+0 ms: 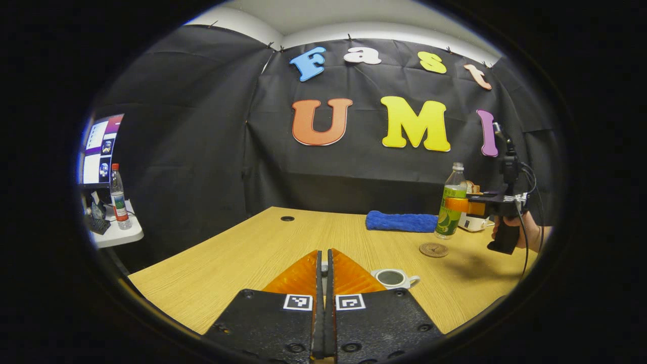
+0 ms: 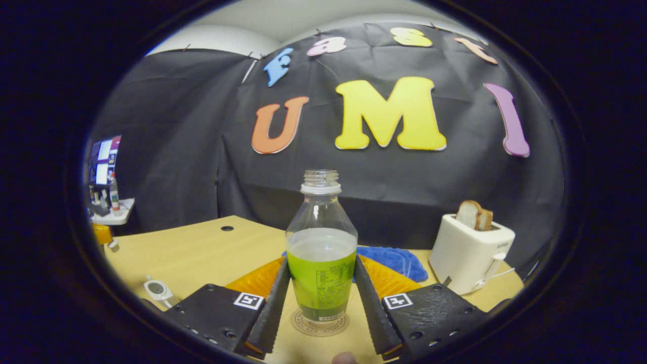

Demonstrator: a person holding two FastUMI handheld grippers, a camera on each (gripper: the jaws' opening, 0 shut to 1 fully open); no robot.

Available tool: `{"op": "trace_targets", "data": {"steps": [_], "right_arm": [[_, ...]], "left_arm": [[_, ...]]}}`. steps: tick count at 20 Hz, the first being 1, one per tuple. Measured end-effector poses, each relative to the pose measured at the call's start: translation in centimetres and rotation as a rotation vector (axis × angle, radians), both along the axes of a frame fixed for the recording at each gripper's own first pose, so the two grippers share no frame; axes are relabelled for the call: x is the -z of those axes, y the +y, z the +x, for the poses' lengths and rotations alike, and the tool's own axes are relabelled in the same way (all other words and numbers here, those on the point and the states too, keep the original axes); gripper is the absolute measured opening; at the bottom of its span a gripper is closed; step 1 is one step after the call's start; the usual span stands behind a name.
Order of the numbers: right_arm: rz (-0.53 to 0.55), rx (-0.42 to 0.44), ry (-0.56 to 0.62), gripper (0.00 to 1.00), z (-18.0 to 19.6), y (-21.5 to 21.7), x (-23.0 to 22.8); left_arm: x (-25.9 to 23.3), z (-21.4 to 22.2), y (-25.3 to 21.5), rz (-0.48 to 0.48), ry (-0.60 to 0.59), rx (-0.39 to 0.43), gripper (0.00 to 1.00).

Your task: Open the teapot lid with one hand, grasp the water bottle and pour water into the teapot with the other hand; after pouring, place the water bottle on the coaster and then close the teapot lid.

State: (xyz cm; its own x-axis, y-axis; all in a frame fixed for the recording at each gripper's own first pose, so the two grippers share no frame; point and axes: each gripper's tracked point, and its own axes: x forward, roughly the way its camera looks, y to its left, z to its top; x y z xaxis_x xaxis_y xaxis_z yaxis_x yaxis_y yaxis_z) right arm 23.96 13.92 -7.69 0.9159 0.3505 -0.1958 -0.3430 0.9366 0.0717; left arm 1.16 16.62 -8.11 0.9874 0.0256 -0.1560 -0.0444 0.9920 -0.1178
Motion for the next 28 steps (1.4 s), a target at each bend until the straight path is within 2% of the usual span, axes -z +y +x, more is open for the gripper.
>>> {"op": "trace_targets", "data": {"steps": [4, 9, 12, 14, 15, 18, 20, 23, 28], "right_arm": [[0.009, 0.026, 0.054, 0.71, 1.4, 0.0, 3.3], [-0.014, 0.033, 0.048, 0.71, 1.3, 0.2, 3.8], [-0.019, 0.024, 0.056, 0.75, 0.8, 0.5, 4.2], [-0.026, 0.012, 0.049, 0.93, 0.3, 0.7, 4.0], [-0.037, 0.011, 0.048, 0.97, 0.0, 0.6, 3.8], [-0.013, 0.012, 0.02, 0.98, -2.6, -1.6, 1.6], [-0.004, 0.054, -0.018, 0.95, -5.1, -4.9, -0.3], [-0.067, 0.131, -0.078, 0.95, -9.2, -10.1, -1.6], [-0.044, 0.208, -0.085, 0.95, -13.7, -14.4, -1.5]], "left_arm": [[-0.1, 0.1, -0.2, 0.012, -0.005, 0.007, 0.03], [0.3, 0.1, -0.1, 0.014, 0.003, 0.004, 0.03], [0.4, 0.4, -0.6, 0.015, 0.007, 0.007, 0.03], [0.3, 0.6, -1.4, 0.014, 0.004, 0.011, 0.03], [0.1, 0.7, -2.0, 0.013, -0.002, 0.017, 0.03], [-0.5, 1.6, -4.4, 0.011, -0.029, 0.043, 0.03], [-0.6, 2.4, -6.1, 0.022, -0.042, 0.064, 0.03], [0.0, 4.0, -8.1, 0.029, -0.032, 0.089, 0.03], [2.1, 5.7, -9.8, 0.048, 0.014, 0.11, 0.03]]}}
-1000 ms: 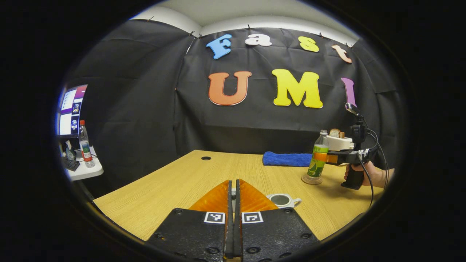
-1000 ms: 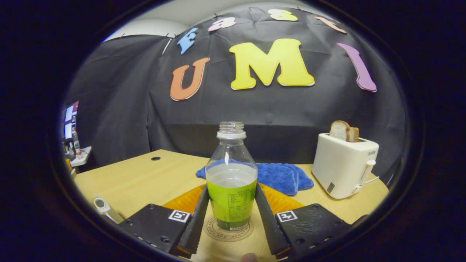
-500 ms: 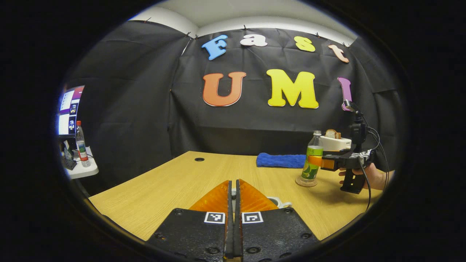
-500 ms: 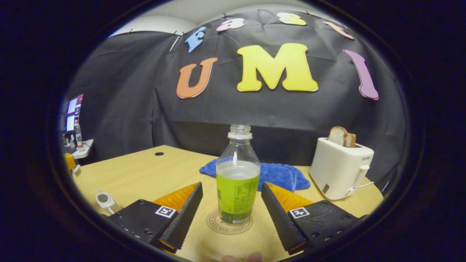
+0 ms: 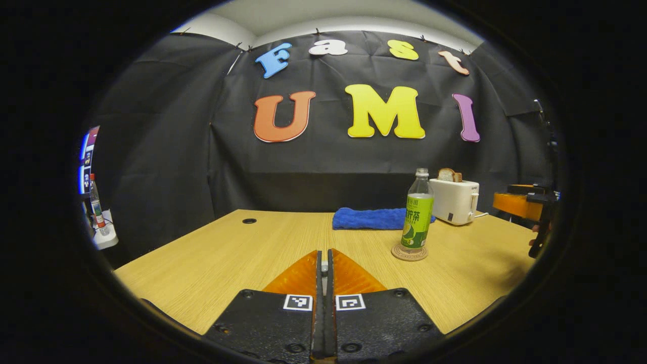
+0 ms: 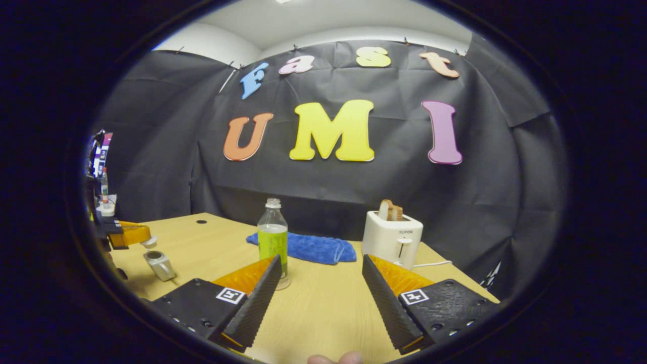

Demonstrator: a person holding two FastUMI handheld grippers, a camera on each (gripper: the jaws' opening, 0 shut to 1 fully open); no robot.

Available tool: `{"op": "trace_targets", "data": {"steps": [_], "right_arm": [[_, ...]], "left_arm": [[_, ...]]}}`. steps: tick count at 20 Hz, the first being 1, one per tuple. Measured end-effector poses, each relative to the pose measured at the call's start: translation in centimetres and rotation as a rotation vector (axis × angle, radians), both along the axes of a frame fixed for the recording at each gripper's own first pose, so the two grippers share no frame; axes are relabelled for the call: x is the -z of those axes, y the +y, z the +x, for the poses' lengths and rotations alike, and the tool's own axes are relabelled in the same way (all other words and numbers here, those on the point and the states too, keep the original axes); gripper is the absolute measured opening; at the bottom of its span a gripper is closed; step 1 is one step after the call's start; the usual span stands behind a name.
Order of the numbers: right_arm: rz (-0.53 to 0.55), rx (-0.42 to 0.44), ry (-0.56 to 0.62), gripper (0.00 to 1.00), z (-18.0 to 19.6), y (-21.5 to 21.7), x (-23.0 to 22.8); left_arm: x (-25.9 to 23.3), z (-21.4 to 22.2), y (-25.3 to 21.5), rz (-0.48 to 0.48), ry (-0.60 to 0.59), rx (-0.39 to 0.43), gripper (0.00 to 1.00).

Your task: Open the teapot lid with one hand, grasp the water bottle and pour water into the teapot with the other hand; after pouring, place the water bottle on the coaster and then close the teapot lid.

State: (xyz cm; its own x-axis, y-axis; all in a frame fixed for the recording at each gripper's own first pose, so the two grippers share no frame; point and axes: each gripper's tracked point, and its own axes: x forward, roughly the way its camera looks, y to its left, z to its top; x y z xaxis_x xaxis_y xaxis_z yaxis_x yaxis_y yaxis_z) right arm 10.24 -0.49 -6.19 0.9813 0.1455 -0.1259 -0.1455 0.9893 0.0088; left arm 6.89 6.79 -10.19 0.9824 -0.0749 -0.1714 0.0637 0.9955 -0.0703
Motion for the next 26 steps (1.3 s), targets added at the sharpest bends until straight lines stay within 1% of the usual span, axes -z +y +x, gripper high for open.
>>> {"op": "trace_targets", "data": {"steps": [4, 11, 12, 13, 15, 16, 18, 20, 22, 23, 24, 25, 26], "right_arm": [[0.013, 0.009, 0.012, 0.95, -0.6, -0.8, 0.4], [0.017, -0.018, 0.037, 0.95, -0.7, 0.2, 1.8], [0.018, -0.019, 0.037, 0.97, -0.8, 0.3, 1.9], [0.019, -0.021, 0.036, 0.95, -0.9, 0.4, 1.8], [0.018, -0.027, 0.029, 0.95, -1.1, 0.5, 1.7], [0.017, -0.029, 0.024, 0.97, -1.2, 0.5, 1.7], [0.019, -0.032, 0.017, 0.95, -1.4, 0.6, 1.6], [0.019, -0.028, 0.014, 0.95, -1.5, 0.4, 1.4], [0.023, -0.017, 0.013, 0.95, -1.8, 0.1, 1.5], [0.03, -0.002, 0.013, 0.95, -1.9, -0.2, 1.5], [0.04, 0.013, 0.012, 0.97, -2.1, -0.5, 1.6], [0.047, 0.021, 0.011, 0.97, -2.2, -0.7, 1.5], [0.05, 0.028, 0.011, 0.97, -2.6, -0.9, 1.5]], "left_arm": [[1.2, 0.2, -0.3, 0.003, 0.022, -0.003, 0.03], [1.9, -0.2, 0.0, -0.009, 0.037, -0.02, 0.03], [2.1, -0.3, -0.2, -0.005, 0.039, -0.018, 0.03], [2.1, -0.4, -0.1, 0.0, 0.041, -0.02, 0.03], [2.2, -0.5, 0.0, -0.003, 0.044, -0.03, 0.03], [2.4, -0.4, 0.1, -0.005, 0.05, -0.034, 0.03], [3.0, -0.6, 0.2, -0.012, 0.069, -0.039, 0.03], [2.8, -0.7, 0.2, -0.007, 0.068, -0.051, 0.05], [2.1, -0.8, 0.3, 0.013, 0.049, -0.064, 0.1], [1.4, -0.9, 0.7, 0.032, 0.033, -0.082, 0.31], [0.8, -1.1, 1.1, 0.05, 0.023, -0.1, 0.47], [-0.1, -1.2, 1.4, 0.063, 0.008, -0.123, 0.75], [-1.3, -1.6, 1.2, 0.068, -0.009, -0.131, 0.86]]}}
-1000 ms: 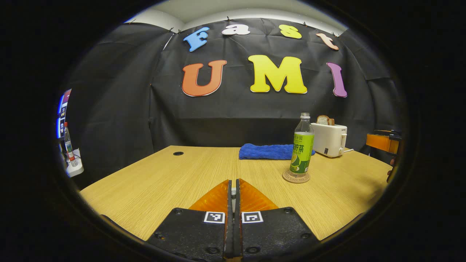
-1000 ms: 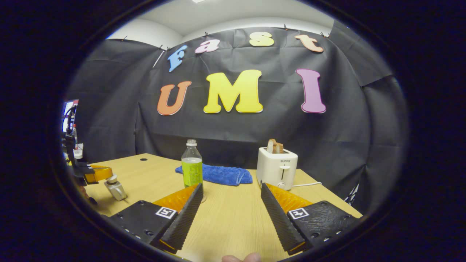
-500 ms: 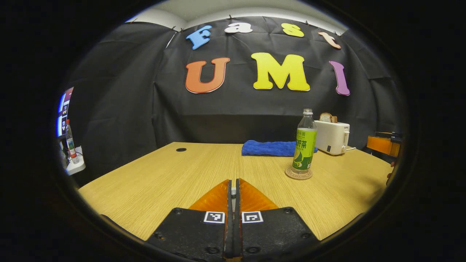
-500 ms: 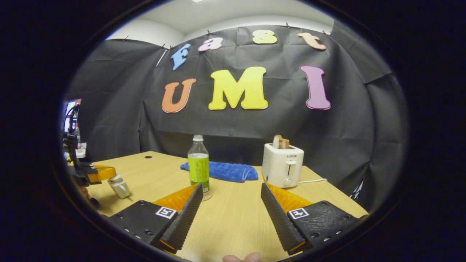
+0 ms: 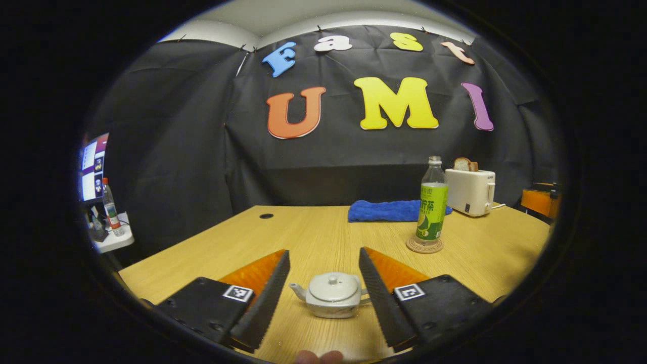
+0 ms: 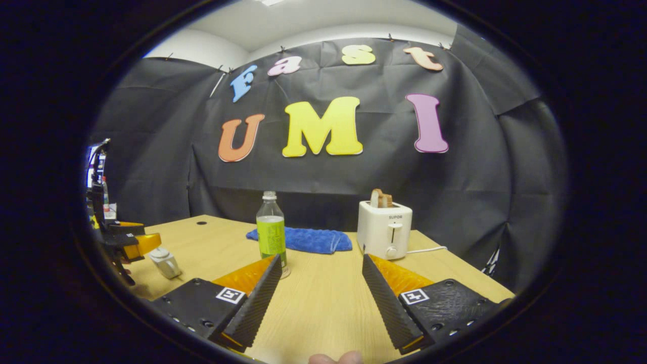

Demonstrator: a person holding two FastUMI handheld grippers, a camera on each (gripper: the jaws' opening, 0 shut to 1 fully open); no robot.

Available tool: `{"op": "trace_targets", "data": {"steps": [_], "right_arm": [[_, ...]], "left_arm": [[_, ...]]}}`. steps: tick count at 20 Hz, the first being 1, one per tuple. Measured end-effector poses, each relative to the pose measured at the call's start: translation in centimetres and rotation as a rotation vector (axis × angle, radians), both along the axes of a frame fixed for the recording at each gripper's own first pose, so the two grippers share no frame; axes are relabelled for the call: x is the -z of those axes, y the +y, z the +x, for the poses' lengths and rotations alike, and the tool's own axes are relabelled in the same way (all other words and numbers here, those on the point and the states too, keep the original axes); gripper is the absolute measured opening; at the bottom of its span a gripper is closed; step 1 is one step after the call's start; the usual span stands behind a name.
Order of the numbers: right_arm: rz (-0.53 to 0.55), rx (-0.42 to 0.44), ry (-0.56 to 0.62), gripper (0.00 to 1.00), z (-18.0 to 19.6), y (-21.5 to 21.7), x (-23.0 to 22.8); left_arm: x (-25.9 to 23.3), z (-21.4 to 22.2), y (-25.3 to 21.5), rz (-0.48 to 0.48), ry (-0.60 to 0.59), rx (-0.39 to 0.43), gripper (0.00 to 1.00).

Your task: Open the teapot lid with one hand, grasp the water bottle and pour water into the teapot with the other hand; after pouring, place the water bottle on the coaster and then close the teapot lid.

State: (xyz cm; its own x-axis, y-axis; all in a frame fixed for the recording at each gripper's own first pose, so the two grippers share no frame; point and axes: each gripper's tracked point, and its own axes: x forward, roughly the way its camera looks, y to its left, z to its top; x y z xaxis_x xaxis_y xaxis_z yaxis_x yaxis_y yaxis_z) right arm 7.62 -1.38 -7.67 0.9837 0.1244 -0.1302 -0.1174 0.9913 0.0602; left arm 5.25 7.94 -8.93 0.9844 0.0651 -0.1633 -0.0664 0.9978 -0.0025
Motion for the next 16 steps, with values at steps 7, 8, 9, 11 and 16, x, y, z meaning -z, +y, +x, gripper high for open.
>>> {"op": "trace_targets", "data": {"steps": [7, 8, 9, 11, 16], "right_arm": [[-0.026, 0.072, -0.096, 0.97, -3.9, -2.3, -4.5], [-0.038, 0.082, -0.11, 0.95, -4.7, -2.5, -5.0], [-0.05, 0.09, -0.12, 0.95, -5.3, -2.7, -5.5], [-0.065, 0.105, -0.137, 0.95, -6.7, -2.9, -6.1], [-0.058, 0.118, -0.136, 0.95, -8.8, -2.1, -5.7]], "left_arm": [[-8.0, -3.3, -5.7, -0.015, -0.128, 0.053, 0.99], [-8.4, -3.9, -6.5, -0.013, -0.132, 0.063, 1.0], [-8.7, -4.3, -7.1, -0.01, -0.136, 0.071, 0.99], [-9.1, -5.5, -8.0, -0.003, -0.145, 0.077, 0.99], [-9.6, -6.7, -8.9, 0.007, -0.178, 0.103, 0.99]]}}
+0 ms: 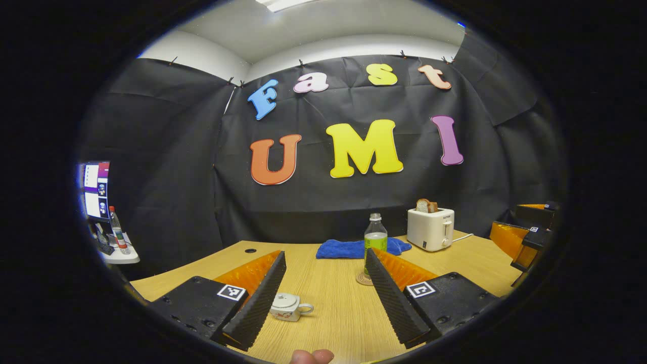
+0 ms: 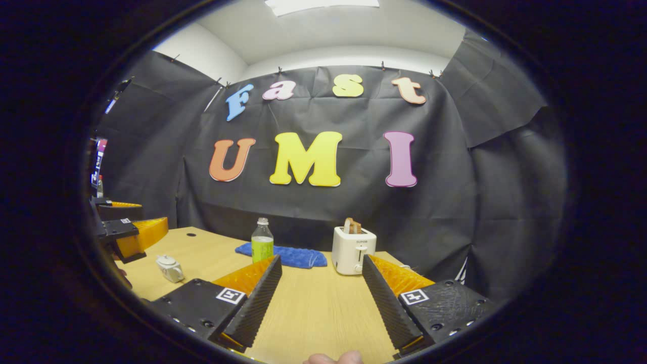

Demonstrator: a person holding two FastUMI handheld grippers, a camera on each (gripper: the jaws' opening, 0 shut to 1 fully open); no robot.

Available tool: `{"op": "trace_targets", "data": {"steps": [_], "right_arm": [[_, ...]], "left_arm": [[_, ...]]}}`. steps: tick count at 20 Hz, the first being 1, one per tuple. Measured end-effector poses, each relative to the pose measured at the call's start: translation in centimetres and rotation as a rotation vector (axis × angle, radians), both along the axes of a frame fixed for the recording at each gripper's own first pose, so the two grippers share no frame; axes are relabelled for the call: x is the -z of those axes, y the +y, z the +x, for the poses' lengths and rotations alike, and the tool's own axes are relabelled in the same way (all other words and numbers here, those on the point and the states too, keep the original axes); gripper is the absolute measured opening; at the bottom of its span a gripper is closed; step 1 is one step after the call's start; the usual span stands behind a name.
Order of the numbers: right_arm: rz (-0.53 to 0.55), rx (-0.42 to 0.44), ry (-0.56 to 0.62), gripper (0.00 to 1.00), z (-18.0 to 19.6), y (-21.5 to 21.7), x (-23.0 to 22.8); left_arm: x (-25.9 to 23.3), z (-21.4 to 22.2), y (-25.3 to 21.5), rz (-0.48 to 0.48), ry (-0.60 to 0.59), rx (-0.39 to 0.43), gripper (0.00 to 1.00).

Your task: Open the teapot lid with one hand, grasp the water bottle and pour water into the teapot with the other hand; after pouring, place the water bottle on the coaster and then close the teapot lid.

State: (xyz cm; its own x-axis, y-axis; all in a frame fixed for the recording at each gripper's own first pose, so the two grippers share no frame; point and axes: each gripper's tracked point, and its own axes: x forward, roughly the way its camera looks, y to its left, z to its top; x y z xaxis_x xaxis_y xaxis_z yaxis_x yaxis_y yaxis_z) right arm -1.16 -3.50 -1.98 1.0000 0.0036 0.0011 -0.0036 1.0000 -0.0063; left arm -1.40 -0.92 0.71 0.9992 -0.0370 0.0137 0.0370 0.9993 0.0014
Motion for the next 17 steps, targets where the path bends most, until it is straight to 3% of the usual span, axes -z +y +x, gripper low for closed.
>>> {"op": "trace_targets", "data": {"steps": [5, 17], "right_arm": [[-0.004, -0.007, -0.006, 0.95, -0.3, 1.4, -0.6], [-0.009, 0.006, -0.006, 0.94, 0.0, 2.7, -0.9]], "left_arm": [[0.4, -0.1, -0.9, -0.042, 0.014, 0.062, 0.99], [0.6, 0.0, 0.5, -0.059, 0.019, 0.048, 0.99]]}}
